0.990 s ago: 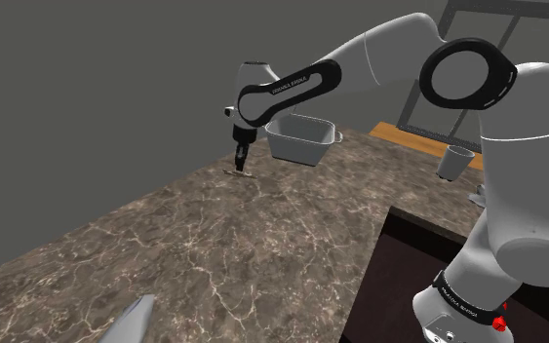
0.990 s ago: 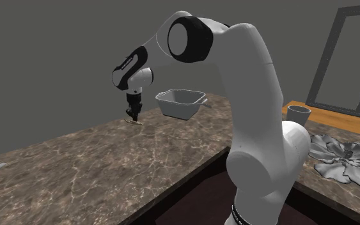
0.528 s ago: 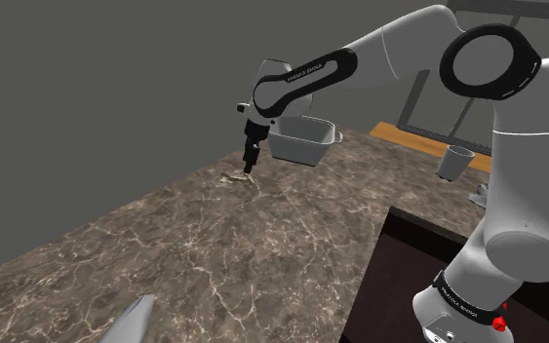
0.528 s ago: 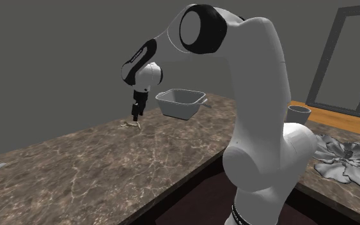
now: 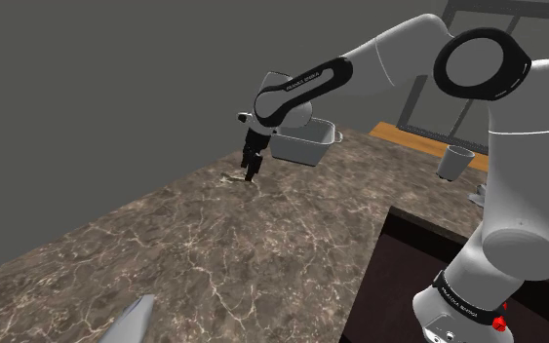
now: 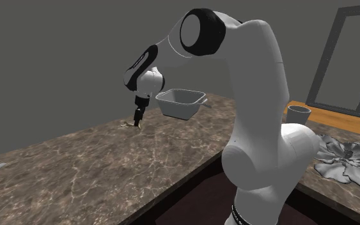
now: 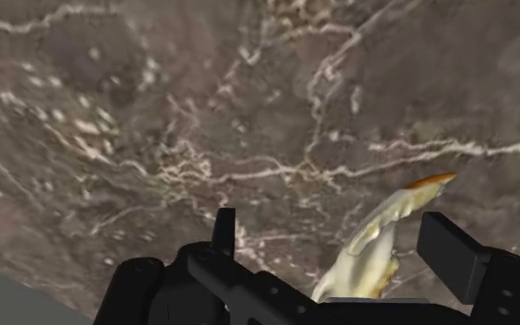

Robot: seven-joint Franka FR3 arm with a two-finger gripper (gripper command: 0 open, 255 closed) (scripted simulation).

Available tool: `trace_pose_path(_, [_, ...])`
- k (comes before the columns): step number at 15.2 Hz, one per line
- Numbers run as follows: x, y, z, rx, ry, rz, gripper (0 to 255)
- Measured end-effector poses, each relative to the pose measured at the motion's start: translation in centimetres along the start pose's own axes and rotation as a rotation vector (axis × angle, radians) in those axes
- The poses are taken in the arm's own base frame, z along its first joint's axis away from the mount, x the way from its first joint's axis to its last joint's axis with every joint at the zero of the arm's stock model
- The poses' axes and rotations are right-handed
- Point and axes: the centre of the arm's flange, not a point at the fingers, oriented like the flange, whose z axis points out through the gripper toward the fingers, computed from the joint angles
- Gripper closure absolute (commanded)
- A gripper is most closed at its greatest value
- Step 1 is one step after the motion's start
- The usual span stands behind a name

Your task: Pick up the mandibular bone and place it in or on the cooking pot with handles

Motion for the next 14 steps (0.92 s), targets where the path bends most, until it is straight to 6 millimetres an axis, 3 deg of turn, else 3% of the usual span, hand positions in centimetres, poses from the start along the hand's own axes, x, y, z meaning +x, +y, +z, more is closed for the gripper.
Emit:
trace_pose_path(6, [-0.09,0.02,0.42,0.000,0.001,0.000,0])
trace_pose_path(7, [-0.09,0.02,0.42,0.000,0.001,0.000,255])
trace_pose_path(14, [0.11,0.06,-0.29,-0.011,0.006,0.001,255])
